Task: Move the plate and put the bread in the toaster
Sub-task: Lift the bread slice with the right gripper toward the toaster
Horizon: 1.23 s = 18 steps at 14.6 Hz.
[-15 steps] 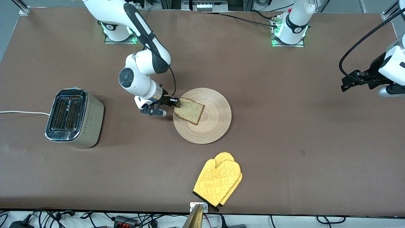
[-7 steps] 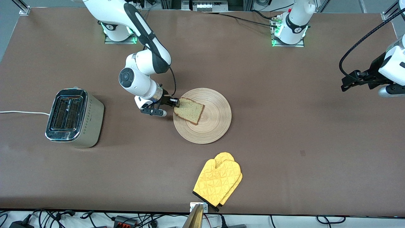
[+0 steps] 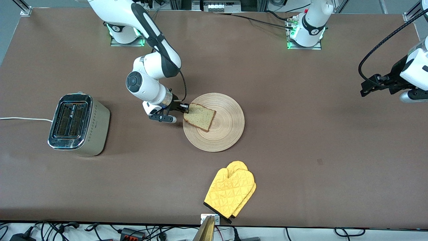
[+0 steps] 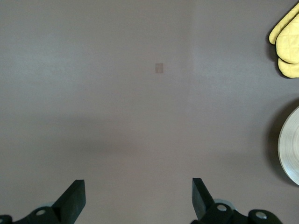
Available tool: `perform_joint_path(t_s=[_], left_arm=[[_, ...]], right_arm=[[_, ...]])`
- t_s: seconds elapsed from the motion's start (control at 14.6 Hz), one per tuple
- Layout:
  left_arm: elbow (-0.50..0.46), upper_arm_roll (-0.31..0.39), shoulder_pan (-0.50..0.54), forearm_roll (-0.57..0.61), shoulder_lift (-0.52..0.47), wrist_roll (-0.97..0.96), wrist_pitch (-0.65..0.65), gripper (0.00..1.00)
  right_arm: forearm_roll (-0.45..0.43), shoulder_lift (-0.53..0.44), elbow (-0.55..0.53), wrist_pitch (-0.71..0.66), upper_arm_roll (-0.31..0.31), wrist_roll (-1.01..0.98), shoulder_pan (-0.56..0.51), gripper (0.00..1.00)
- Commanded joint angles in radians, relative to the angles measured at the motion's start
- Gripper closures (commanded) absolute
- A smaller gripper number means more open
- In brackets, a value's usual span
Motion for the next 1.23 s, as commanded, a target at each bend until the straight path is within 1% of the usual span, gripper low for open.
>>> perform_joint_path(t_s=[0.0, 0.2, 0.48, 0.61, 0.68, 0.89, 1.02, 1.16], left_arm=[[-0.007, -0.01, 0.012, -0.014, -0.017, 0.018, -0.011, 0.0], [-0.007, -0.01, 0.012, -0.014, -0.017, 0.018, -0.01, 0.0], [-0.007, -0.01, 0.012, -0.014, -0.017, 0.018, -0.011, 0.0], [-0.007, -0.01, 0.012, -0.014, -0.017, 0.018, -0.01, 0.0], [-0.007, -0.01, 0.012, -0.014, -0.017, 0.018, -0.01, 0.0], [-0.007, -0.01, 0.012, -0.014, -0.017, 0.02, -0.011, 0.0], [-0.007, -0.01, 0.012, -0.014, -0.017, 0.018, -0.01, 0.0], [-0.007, -0.01, 0.012, -0.014, -0.017, 0.02, -0.011, 0.0]], right_arm=[[0.006, 0.002, 0.006, -0.007, -0.007, 0.016, 0.009, 0.92], [0.006, 0.0, 0.006, -0.007, -0.007, 0.011, 0.007, 1.0], [0.006, -0.007, 0.007, -0.014, -0.01, 0.008, 0.006, 1.0], [0.006, -0.009, 0.027, -0.046, -0.011, 0.01, -0.005, 1.0], [0.006, -0.009, 0.049, -0.092, -0.025, 0.01, -0.008, 1.0], [0.006, -0.017, 0.124, -0.253, -0.092, 0.01, -0.003, 1.0], [-0.005, -0.024, 0.18, -0.371, -0.152, 0.005, -0.003, 1.0], [-0.067, -0.024, 0.275, -0.518, -0.206, 0.002, -0.005, 1.0]])
